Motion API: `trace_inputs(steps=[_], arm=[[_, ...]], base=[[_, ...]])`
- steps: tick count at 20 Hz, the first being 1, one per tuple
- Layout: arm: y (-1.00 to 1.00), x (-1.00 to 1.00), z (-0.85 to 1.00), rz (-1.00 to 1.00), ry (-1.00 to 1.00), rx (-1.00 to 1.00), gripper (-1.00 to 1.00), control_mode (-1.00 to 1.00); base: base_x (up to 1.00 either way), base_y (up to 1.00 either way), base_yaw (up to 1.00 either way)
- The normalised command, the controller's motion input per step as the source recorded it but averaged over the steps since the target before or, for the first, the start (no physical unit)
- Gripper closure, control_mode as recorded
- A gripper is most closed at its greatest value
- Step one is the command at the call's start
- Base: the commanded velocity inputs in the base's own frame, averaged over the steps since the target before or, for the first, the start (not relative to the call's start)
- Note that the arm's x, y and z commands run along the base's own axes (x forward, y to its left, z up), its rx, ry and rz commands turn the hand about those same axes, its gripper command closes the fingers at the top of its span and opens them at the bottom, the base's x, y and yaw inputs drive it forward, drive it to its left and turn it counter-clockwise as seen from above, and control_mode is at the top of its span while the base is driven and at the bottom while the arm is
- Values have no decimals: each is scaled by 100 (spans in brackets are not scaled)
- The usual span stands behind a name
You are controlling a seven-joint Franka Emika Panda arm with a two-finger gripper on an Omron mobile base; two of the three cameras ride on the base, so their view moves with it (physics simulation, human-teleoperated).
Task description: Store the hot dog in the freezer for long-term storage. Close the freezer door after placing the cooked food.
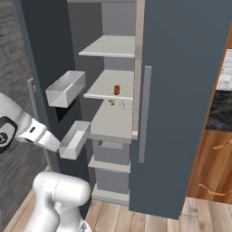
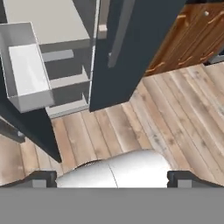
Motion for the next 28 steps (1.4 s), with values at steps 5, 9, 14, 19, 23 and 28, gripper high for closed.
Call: trace_inputs(steps=[5,9,14,19,23,28], arm=[[100,32,1,-43,-43,-27,-100,-100],[100,41,0,-43,-39,-30,-100,-100],[87,49,0,-42,-25,-23,-100,-100],[55,58,-4,-27,-9,-5,-100,-100],[34,51,-1,-15,-1,-1,-100,-100],[29,49,0,-7,0,0,-100,-100]], base=[[0,0,0],[0,0,0],[0,0,0],[0,0,0],[0,0,0],[0,0,0]])
